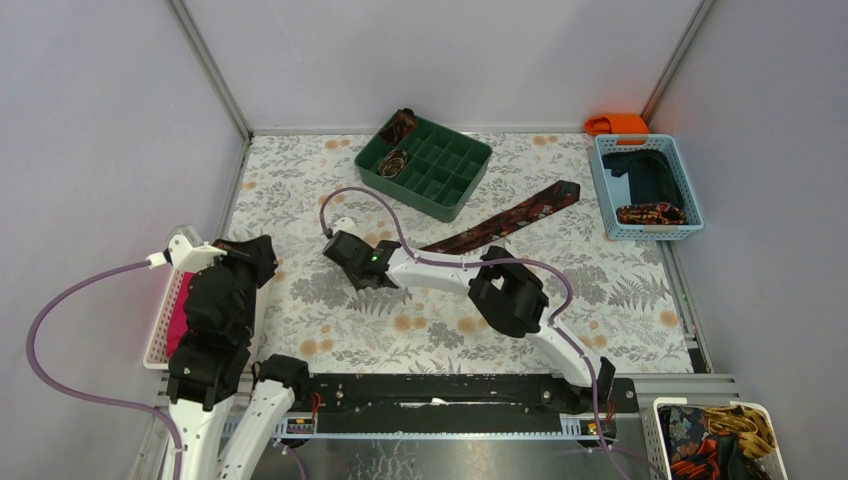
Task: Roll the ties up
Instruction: Roll the tie at the center of the board.
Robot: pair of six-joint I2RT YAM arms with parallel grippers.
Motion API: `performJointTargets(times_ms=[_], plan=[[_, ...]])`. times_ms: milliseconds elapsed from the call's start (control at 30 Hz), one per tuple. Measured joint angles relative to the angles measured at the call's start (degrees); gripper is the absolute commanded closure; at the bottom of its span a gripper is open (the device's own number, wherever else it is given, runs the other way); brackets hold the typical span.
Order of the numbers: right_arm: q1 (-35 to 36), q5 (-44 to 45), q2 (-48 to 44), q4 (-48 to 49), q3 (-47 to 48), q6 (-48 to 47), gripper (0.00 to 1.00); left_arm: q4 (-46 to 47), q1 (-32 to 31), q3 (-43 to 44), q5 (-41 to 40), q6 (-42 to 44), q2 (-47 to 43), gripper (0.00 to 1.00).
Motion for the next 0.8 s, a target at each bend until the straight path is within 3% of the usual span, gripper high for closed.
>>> performJointTargets(times_ms=[433,800], plan=[[-6.32,-18.38,-6.78,17.73,-15.10,3.04,0.73,2.60,0.00,-2.51,3.43,0.81,2.91,0.95],[-15.02,-39.47,-12.33,37.46,-32.30,13.81,0.79,11.61,0.00,-10.62,11.69,-1.84,8.63,1.00]])
